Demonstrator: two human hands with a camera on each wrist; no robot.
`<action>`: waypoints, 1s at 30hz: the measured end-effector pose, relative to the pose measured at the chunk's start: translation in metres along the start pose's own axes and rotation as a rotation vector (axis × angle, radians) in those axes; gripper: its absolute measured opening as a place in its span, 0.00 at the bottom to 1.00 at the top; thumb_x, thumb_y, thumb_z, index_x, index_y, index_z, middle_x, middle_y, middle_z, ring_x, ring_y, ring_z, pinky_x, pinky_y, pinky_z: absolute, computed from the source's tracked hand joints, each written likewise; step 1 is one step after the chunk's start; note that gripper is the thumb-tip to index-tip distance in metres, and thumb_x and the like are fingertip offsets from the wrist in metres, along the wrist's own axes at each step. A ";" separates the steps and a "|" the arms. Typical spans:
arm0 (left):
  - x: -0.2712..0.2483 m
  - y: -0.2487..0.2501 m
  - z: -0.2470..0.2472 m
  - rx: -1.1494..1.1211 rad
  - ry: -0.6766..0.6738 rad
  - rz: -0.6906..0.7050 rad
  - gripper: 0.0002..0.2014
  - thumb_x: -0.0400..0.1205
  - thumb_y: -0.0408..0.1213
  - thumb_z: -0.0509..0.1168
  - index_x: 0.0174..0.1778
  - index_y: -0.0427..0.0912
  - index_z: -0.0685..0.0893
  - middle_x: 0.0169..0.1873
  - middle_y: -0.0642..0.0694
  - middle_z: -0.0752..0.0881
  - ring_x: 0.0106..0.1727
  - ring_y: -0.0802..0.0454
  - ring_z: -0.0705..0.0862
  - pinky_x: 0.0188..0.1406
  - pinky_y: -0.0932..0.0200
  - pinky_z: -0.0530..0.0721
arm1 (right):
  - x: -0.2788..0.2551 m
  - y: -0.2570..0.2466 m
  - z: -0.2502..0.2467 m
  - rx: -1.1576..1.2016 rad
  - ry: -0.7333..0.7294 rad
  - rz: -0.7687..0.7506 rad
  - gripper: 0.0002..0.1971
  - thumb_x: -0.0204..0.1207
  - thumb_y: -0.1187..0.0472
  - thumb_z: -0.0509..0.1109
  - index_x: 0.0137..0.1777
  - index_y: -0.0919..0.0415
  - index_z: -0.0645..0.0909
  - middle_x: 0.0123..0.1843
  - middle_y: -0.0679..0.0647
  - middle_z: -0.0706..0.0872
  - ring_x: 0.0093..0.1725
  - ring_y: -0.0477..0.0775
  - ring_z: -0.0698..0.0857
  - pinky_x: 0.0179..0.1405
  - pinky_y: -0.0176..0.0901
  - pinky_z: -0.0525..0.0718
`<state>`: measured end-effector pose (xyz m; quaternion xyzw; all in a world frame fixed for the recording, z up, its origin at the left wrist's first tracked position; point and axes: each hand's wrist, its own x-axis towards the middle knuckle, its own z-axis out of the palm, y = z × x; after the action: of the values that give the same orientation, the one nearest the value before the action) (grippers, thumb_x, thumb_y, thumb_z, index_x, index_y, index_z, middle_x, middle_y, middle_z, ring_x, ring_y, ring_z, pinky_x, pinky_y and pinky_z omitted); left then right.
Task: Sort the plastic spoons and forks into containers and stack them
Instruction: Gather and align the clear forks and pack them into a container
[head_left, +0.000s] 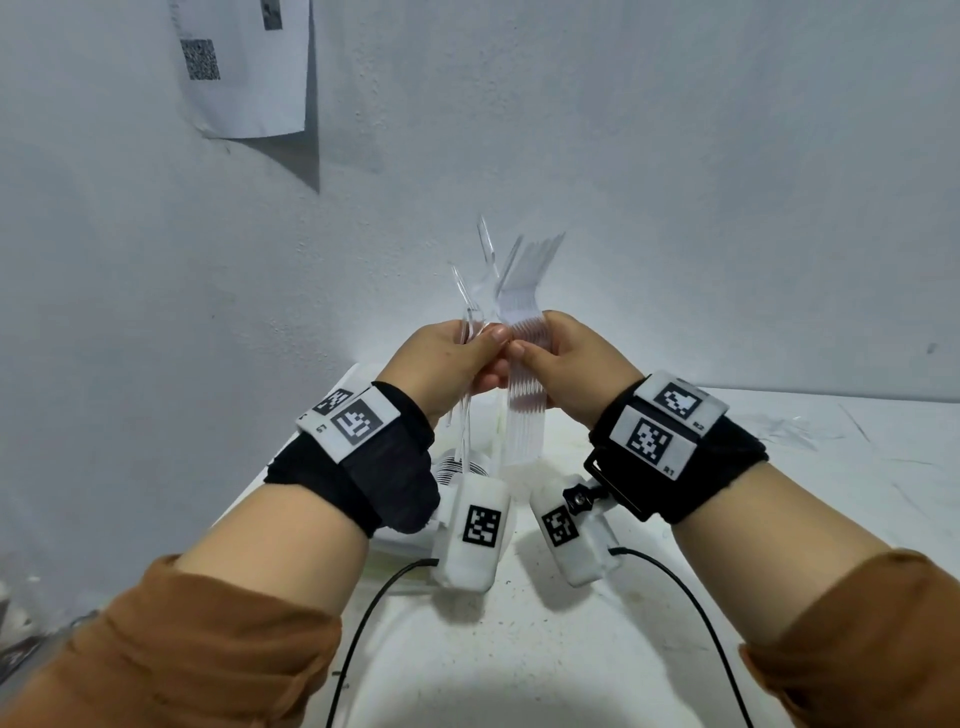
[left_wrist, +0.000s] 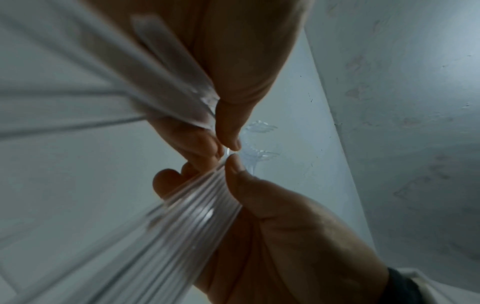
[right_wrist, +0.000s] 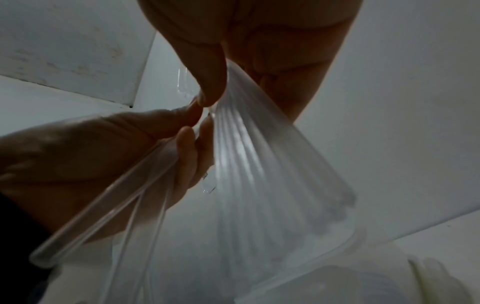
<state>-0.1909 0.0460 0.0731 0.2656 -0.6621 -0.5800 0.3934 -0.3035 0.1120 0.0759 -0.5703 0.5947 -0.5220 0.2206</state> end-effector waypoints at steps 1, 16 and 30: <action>0.000 0.000 0.000 0.006 0.001 0.003 0.10 0.84 0.36 0.62 0.38 0.40 0.83 0.26 0.49 0.83 0.25 0.60 0.81 0.28 0.73 0.81 | -0.001 0.000 -0.001 0.009 -0.001 0.002 0.09 0.83 0.65 0.60 0.41 0.55 0.75 0.36 0.49 0.83 0.36 0.45 0.84 0.35 0.39 0.85; 0.007 0.015 0.036 0.012 0.060 -0.042 0.08 0.85 0.41 0.61 0.43 0.42 0.80 0.28 0.51 0.89 0.30 0.60 0.84 0.29 0.71 0.81 | 0.001 0.010 -0.039 0.103 -0.006 0.081 0.03 0.83 0.66 0.60 0.55 0.61 0.71 0.44 0.50 0.82 0.35 0.47 0.84 0.31 0.36 0.83; 0.013 0.020 0.080 -0.051 0.119 0.000 0.06 0.85 0.36 0.59 0.46 0.47 0.81 0.39 0.51 0.77 0.38 0.58 0.78 0.35 0.69 0.81 | -0.001 0.016 -0.092 0.253 0.016 0.116 0.07 0.83 0.68 0.59 0.45 0.57 0.72 0.36 0.54 0.81 0.33 0.50 0.85 0.30 0.38 0.84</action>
<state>-0.2628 0.0841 0.0939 0.2896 -0.6226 -0.5799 0.4385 -0.3888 0.1438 0.0946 -0.4984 0.5577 -0.5838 0.3158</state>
